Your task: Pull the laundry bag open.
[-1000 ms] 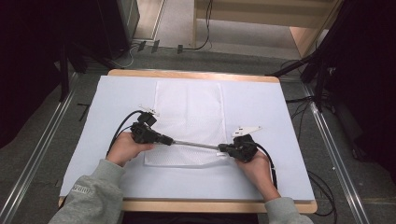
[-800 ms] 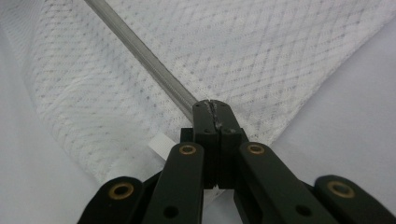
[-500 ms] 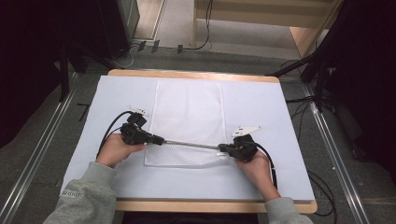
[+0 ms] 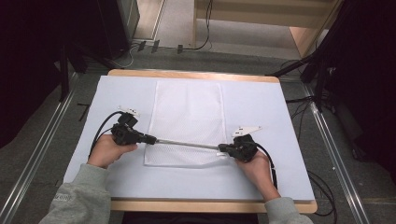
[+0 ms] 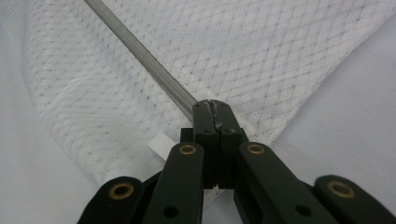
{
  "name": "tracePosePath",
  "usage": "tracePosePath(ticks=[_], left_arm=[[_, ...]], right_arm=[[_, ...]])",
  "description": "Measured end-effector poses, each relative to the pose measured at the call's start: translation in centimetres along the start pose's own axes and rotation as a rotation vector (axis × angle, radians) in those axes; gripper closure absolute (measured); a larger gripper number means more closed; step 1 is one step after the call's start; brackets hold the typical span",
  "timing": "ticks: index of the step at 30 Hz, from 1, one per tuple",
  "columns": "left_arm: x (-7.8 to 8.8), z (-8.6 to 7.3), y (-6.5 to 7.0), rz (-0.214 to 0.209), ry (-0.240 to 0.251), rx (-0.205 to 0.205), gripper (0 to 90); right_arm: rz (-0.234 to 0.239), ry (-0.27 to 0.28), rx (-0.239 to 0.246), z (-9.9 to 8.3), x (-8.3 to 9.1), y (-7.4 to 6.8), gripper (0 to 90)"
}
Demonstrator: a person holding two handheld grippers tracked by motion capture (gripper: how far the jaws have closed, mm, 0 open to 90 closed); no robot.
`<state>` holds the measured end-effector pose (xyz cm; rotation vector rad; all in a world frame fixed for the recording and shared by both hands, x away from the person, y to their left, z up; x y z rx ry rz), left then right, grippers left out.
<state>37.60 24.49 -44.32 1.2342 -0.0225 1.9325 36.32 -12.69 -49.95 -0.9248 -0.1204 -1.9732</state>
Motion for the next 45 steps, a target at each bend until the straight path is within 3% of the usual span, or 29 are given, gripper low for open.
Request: tracePosePath(ticks=[15, 19, 22, 30, 33, 35, 39, 45], left_arm=[[1.7, -2.2, -1.8, 0.023, 0.003, 0.051, 87.9], [2.0, -2.4, -2.1, 0.050, 0.012, 0.057, 88.0], [1.9, -2.5, -2.4, 0.036, 0.007, 0.073, 87.9], [1.4, -2.5, -2.2, 0.061, 0.000, 0.070, 87.4], [1.4, -2.5, -2.0, 0.052, 0.008, 0.060, 86.7], [1.3, -2.6, -2.0, 0.044, 0.014, 0.062, 86.2], [1.1, -2.6, -2.1, 0.036, 0.027, 0.047, 76.5], [1.2, -2.4, -1.6, 0.043, 0.060, 0.007, 65.5]], right_arm=[[0.001, -0.001, 0.000, 0.0, 0.0, 0.0, 90.0], [0.002, -0.001, 0.000, 0.0, 0.0, 0.0, 90.0], [0.002, -0.001, -0.001, 0.0, 0.0, 0.1, 90.0], [0.004, -0.004, 0.010, 0.1, 0.0, 0.1, 90.0], [-0.003, -0.027, -0.026, 0.4, 0.0, 0.0, 90.0], [-0.015, -0.035, -0.016, 0.6, 0.2, -0.3, 90.0], [-0.002, -0.017, -0.011, 0.5, 1.0, -1.0, 90.0], [0.026, -0.035, -0.018, -0.3, 1.7, -1.6, 90.0]])
Point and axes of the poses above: each handheld gripper's, and its own axes: x roughly backward along the jaws, z roughly out of its top, y roughly to its right, the point moved 3 cm from there along -x, roughly forward along the jaws, and after that the axes turned 5 degrees about z, right-handed, at the moved point
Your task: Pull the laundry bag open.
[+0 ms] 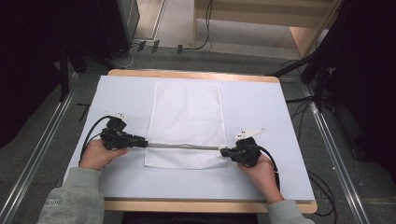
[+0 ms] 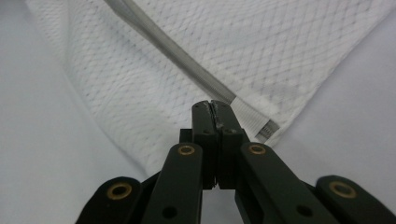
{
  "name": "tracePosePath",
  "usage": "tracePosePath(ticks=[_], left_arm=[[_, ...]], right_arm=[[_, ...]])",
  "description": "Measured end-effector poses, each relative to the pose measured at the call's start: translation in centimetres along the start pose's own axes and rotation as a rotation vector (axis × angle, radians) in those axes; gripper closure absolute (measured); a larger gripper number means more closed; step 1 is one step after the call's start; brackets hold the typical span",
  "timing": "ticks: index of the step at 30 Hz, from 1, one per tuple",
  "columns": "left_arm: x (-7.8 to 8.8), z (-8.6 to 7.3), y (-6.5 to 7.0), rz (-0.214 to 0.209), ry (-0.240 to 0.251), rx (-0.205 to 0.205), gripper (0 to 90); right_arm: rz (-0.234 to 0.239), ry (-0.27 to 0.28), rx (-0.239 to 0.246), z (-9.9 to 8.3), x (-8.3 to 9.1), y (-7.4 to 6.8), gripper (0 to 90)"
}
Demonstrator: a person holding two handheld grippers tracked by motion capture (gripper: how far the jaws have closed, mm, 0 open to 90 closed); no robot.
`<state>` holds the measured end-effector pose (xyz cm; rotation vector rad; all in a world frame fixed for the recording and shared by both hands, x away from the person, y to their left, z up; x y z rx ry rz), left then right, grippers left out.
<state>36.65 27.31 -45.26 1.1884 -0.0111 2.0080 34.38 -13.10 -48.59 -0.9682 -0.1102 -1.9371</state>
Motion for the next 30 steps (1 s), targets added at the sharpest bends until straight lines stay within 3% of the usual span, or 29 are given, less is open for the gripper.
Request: tracePosePath(ticks=[10, 15, 20, 30], left_arm=[[0.6, 0.1, -0.6, 0.100, 0.063, -0.009, 45.1], [1.1, 0.1, -1.1, 0.142, 0.114, -0.006, 40.1], [1.3, 0.1, -1.4, 0.174, 0.124, -0.015, 37.0], [2.0, -0.1, -2.0, 0.217, 0.137, -0.023, 36.4]], right_arm=[[0.028, -0.062, 0.032, -1.6, -0.4, -1.7, 90.0], [0.040, -0.059, 0.013, -2.1, 0.1, -1.8, 90.0], [0.040, 0.002, 0.016, -1.2, 1.0, -1.5, 86.0], [-0.018, 0.072, 0.009, -0.2, 2.7, 0.5, 69.3]])
Point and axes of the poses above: each handheld gripper's, and its own axes: x roughly backward along the jaws, z roughly out of its top, y roughly to its right, the point moved 3 cm from there along -x, roughly forward along the jaws, and after that the axes turned 5 degrees about z, right-handed, at the moved point
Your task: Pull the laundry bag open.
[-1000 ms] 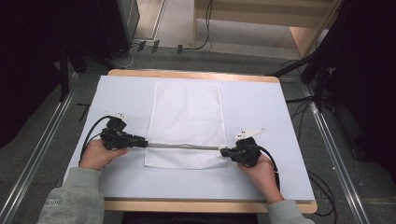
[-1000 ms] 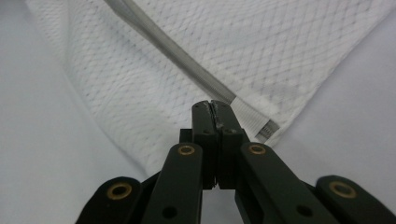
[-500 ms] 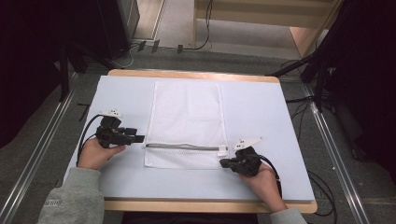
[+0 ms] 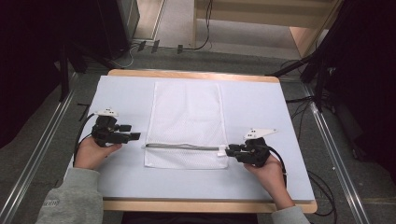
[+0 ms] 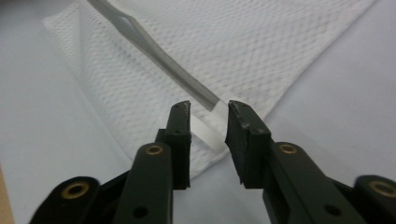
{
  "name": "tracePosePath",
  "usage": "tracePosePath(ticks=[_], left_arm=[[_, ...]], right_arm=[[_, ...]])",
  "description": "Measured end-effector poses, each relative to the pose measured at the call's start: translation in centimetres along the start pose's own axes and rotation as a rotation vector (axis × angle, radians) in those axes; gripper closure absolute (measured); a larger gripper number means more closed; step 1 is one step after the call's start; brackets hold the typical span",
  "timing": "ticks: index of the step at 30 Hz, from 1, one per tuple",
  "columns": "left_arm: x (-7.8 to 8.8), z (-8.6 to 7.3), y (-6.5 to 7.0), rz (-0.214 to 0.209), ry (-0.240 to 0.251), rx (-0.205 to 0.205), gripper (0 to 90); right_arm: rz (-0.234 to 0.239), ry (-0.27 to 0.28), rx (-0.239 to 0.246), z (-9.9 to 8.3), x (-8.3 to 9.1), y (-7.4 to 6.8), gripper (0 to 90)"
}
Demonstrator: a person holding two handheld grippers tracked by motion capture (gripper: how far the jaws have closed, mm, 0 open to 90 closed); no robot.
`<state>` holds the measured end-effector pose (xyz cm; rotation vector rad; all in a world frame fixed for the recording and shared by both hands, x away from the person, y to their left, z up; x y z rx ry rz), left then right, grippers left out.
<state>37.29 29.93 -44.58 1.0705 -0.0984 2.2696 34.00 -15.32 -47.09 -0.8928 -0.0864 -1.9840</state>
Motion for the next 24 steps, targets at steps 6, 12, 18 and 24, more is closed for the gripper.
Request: tracePosePath(ticks=[6, 12, 18, 24], left_arm=[[0.6, -0.4, -0.4, 0.023, 0.006, 0.011, 36.4], [1.1, -0.9, -0.8, 0.043, 0.012, 0.023, 36.4], [1.4, -1.4, -1.2, 0.059, 0.005, 0.034, 36.4], [1.4, -1.5, -1.6, 0.067, 0.004, 0.053, 36.2]], right_arm=[[-0.033, 0.034, -0.006, 0.3, 0.6, 1.3, 55.4], [-0.066, 0.057, -0.027, 0.3, 1.2, 2.7, 45.7], [-0.112, 0.077, -0.080, 0.1, 1.7, 4.5, 40.2], [-0.140, 0.083, -0.110, 0.0, 1.5, 5.4, 35.7]])
Point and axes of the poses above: each handheld gripper's, and its own axes: x roughly backward along the jaws, z roughly out of its top, y roughly to its right, the point moved 3 cm from there along -x, roughly forward along the jaws, and after that the axes turned 5 degrees about z, right-handed, at the moved point
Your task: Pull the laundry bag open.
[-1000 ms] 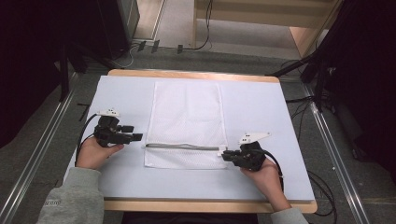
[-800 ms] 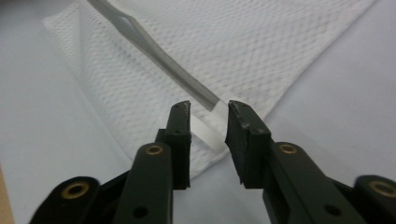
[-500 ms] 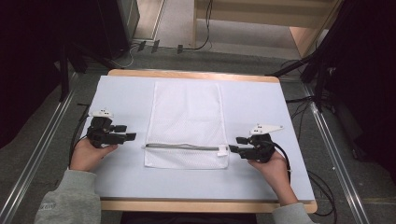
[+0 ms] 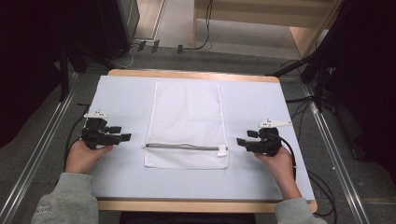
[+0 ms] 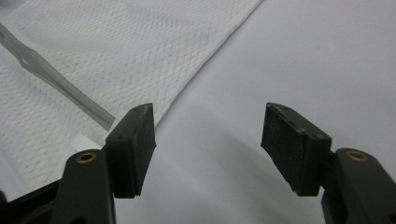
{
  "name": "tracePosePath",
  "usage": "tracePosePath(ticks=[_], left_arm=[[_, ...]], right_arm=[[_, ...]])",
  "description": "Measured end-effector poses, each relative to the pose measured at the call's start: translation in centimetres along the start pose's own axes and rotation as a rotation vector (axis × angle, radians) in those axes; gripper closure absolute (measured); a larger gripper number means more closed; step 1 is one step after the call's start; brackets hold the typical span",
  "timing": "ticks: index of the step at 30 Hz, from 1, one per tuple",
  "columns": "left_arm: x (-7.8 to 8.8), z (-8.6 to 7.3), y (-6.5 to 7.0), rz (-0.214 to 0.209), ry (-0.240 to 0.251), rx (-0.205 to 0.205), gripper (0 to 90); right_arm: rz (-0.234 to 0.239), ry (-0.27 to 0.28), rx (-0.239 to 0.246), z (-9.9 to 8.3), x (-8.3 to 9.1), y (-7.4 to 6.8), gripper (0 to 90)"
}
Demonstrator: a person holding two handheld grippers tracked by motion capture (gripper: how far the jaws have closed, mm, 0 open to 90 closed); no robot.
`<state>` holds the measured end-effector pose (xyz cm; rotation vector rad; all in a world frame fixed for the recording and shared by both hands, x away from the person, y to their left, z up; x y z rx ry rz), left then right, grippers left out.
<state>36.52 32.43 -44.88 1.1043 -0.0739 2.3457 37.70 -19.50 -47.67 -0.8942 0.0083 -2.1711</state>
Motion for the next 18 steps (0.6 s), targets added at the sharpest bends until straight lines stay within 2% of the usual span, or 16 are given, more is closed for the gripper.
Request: tracePosePath(ticks=[7, 18], left_arm=[[-0.06, 0.09, -0.23, 0.001, -0.007, 0.035, 34.5], [-0.41, 0.00, -0.32, 0.008, -0.026, 0.041, 32.1]], right_arm=[[-0.022, 0.002, -0.029, -0.20, -0.29, 0.67, 32.1], [-0.030, -0.009, -0.026, -0.37, -0.58, 0.68, 30.9]])
Point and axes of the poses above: each handheld gripper's, and its own axes: x roughly backward along the jaws, z roughly out of its top, y roughly to its right, the point moved 3 cm from there along -x, roughly forward along the jaws, and after that the axes turned 5 degrees about z, right-handed, at the moved point
